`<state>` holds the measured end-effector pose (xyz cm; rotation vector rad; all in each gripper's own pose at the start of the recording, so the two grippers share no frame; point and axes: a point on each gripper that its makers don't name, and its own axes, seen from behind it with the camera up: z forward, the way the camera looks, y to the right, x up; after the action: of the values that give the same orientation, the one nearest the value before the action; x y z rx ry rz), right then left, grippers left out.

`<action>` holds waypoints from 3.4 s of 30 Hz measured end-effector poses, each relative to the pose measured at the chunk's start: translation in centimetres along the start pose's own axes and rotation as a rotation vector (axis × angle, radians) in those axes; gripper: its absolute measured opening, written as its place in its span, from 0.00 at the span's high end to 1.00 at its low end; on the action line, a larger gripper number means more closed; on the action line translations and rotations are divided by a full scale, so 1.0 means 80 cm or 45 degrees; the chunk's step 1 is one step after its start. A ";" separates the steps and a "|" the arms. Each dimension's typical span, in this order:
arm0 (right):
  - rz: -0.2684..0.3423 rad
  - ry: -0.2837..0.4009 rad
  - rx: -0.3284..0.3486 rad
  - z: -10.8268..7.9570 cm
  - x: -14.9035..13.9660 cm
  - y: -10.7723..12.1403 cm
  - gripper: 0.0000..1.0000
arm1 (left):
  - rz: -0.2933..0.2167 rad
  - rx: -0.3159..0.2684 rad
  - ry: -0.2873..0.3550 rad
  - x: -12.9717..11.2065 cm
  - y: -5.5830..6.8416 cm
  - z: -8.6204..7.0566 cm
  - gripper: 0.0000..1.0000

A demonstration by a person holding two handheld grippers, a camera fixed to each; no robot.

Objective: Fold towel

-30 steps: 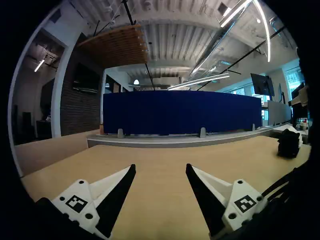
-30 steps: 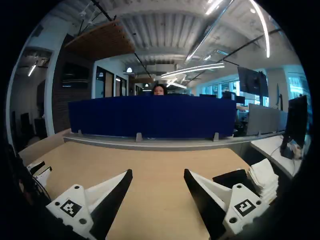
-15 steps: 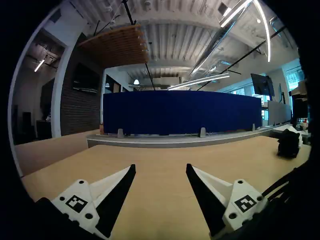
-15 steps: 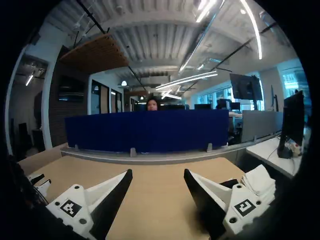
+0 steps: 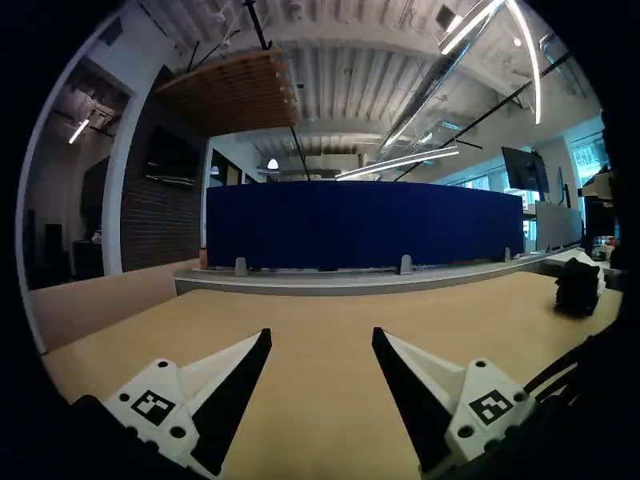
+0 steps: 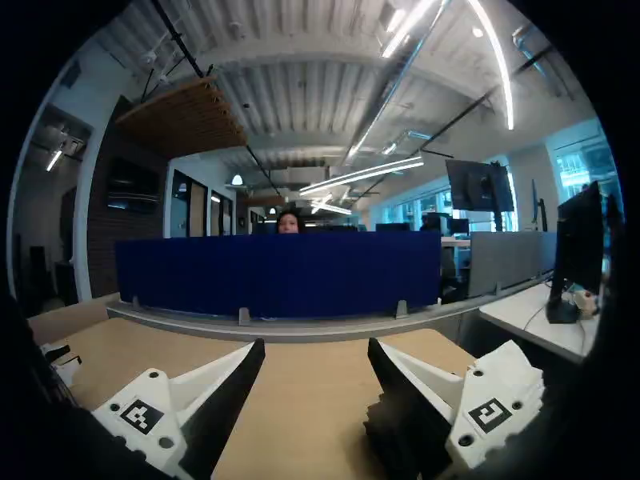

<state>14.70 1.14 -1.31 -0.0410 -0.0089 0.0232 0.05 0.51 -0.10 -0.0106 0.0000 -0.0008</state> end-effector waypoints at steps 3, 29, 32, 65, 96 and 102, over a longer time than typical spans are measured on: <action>-0.005 0.001 0.002 0.005 -0.010 0.005 0.00 | 0.000 0.000 0.000 0.000 0.000 0.000 0.07; 0.084 -0.030 -0.013 0.017 -0.143 0.023 0.00 | 0.000 0.000 0.000 0.000 0.000 -0.001 0.06; 0.086 -0.033 -0.016 0.019 -0.155 0.023 0.00 | 0.000 0.000 0.000 0.000 0.000 -0.001 0.07; -0.003 0.013 0.025 0.018 -0.180 -0.004 0.00 | 0.000 0.000 0.000 0.000 0.000 0.000 0.06; -0.030 0.011 0.027 0.020 -0.184 -0.007 0.00 | 0.000 0.000 0.000 0.001 0.000 -0.002 0.07; -0.030 0.011 0.027 0.017 -0.184 -0.007 0.00 | 0.000 0.000 0.000 0.001 0.000 -0.002 0.06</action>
<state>-0.03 0.34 -0.04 -0.0195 -0.0004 -0.0004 0.15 0.54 -0.24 -0.0109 -0.0001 -0.0009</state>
